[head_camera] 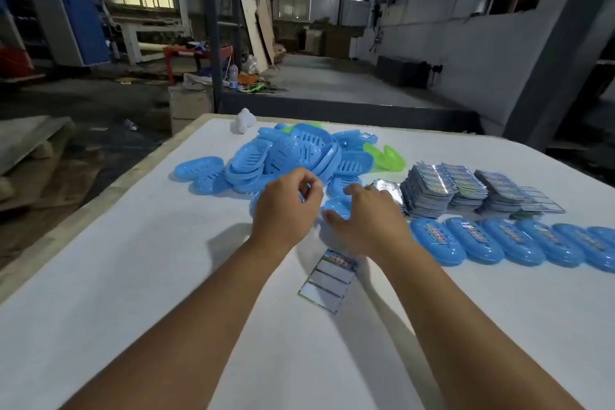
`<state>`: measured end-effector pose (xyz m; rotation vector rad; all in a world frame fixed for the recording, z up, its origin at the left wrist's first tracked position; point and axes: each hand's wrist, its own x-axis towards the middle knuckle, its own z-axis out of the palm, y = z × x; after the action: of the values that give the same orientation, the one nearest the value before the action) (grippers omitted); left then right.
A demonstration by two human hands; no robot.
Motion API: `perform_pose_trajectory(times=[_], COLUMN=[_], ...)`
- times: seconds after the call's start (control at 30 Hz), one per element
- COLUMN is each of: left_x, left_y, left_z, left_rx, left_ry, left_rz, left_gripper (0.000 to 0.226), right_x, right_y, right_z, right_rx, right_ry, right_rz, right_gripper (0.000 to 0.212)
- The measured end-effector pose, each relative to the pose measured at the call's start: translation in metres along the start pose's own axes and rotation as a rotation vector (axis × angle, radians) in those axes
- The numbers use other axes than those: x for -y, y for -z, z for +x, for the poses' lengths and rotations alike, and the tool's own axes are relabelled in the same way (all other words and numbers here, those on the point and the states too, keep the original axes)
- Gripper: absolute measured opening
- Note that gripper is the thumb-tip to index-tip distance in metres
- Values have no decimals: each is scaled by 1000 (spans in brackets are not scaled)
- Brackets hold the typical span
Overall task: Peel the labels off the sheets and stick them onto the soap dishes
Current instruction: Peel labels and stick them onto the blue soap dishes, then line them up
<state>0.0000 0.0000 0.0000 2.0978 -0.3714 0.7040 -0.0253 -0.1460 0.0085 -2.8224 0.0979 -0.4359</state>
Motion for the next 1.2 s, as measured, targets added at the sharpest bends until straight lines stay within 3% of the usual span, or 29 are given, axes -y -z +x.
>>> perform_pose_trajectory(times=[0.1, 0.3, 0.47, 0.6, 0.77, 0.87, 0.97, 1.13, 1.2], left_x=[15, 29, 28, 20, 15, 15, 17, 27, 33], left_y=[-3, -2, 0, 5, 8, 11, 13, 9, 9], left_z=[-2, 3, 0, 1, 1, 2, 3, 1, -1], left_rx=[-59, 16, 200, 309, 413, 438, 458, 567, 590], left_ry=[-61, -70, -198, -336, -446, -454, -428, -230, -172], left_rz=[-11, 79, 158, 235, 257, 149, 160, 287, 269], left_gripper=[15, 4, 37, 66, 94, 89, 77, 73, 69], right_x=[0, -10, -15, -25, -28, -25, -23, -24, -20], right_y=[-14, -19, -15, -5, 6, 6, 5, 6, 14], right_z=[8, 11, 9, 11, 10, 6, 5, 2, -5], right_rx=[33, 85, 0, -71, 2, 67, 107, -193, -99], right_ry=[-62, -55, -38, 40, 84, 29, -18, 104, 213], right_rz=[-165, -125, 161, 287, 662, 752, 782, 418, 476], right_gripper=[73, 66, 22, 32, 46, 47, 34, 27, 29])
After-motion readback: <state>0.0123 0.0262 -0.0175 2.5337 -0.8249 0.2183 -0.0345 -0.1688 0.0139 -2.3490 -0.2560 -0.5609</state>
